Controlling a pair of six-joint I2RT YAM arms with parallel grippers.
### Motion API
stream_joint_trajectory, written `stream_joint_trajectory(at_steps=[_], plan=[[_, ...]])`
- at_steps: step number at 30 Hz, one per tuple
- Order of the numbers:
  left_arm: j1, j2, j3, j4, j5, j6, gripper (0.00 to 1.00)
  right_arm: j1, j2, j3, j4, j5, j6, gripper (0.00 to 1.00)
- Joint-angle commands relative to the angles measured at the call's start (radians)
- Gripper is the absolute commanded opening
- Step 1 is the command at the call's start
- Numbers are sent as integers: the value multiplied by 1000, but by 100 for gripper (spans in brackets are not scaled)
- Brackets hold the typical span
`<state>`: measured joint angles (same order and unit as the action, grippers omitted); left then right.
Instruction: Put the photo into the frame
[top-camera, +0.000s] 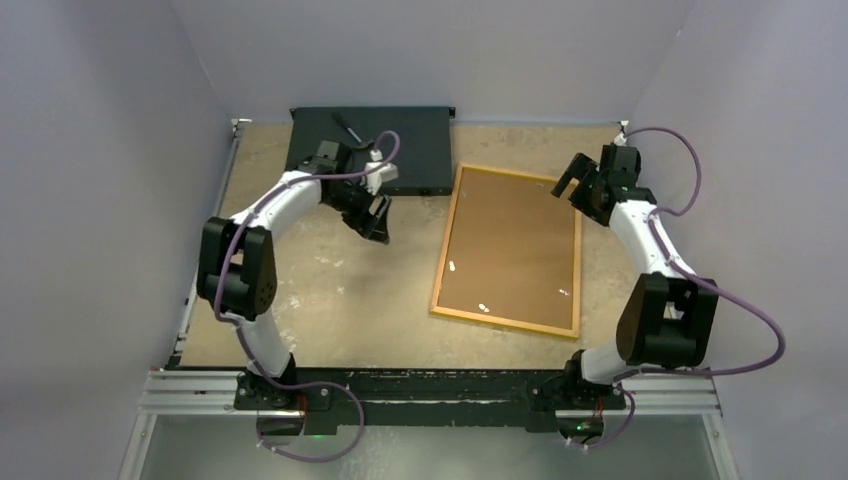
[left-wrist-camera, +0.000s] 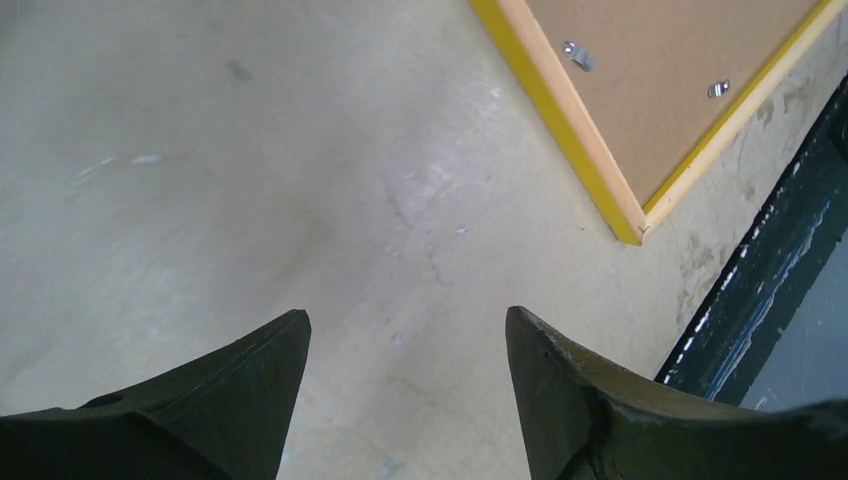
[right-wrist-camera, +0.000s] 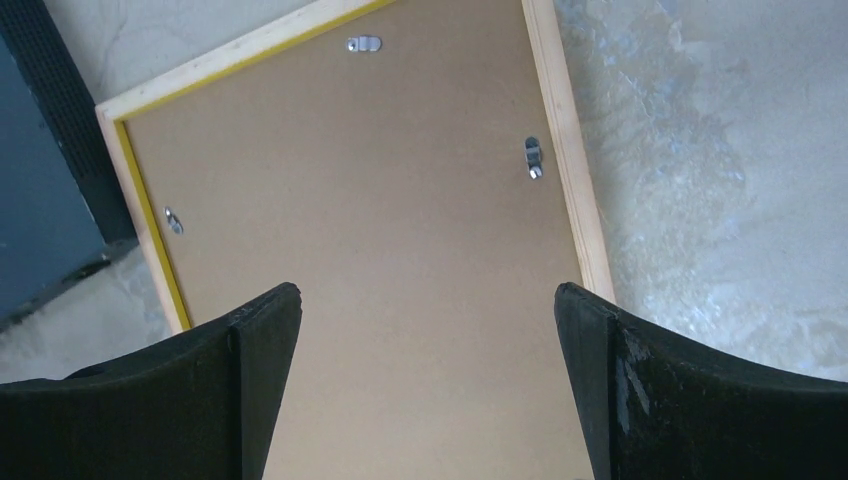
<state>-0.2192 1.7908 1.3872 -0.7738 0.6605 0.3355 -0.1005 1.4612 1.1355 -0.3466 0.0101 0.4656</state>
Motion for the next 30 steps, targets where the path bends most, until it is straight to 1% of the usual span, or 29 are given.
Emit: stream_joint_trajectory(at_steps=[1, 3, 6, 10, 12, 15, 17, 18, 19, 20, 22, 26, 30], plan=[[-117, 48, 32, 60, -25, -38, 72, -2, 81, 10, 102, 21, 69, 99], [-162, 71, 34, 102, -31, -72, 74, -5, 127, 41, 110, 41, 75, 99], [-195, 124, 48, 162, -16, -128, 75, -17, 180, 78, 120, 67, 94, 99], [-215, 210, 82, 239, 20, -202, 74, -22, 204, 92, 196, 34, 105, 99], [-224, 246, 101, 269, 35, -231, 71, 6, 207, 86, 254, -5, 116, 99], [-240, 287, 133, 292, 54, -264, 66, 87, 225, 90, 278, -63, 125, 91], [-249, 304, 141, 293, 70, -274, 61, 173, 216, 72, 285, -94, 116, 81], [-251, 308, 138, 297, 79, -279, 57, 207, 202, 47, 291, -110, 117, 73], [-254, 309, 131, 303, 88, -285, 55, 235, 182, 16, 306, -138, 120, 68], [-257, 308, 119, 312, 100, -290, 53, 258, 162, -20, 320, -166, 125, 65], [-263, 306, 94, 318, 130, -305, 50, 292, 116, -103, 353, -232, 146, 61], [-279, 286, 41, 342, 172, -327, 48, 351, 32, -272, 445, -344, 189, 60], [-304, 282, 11, 355, 175, -328, 46, 410, -13, -364, 514, -392, 233, 55]])
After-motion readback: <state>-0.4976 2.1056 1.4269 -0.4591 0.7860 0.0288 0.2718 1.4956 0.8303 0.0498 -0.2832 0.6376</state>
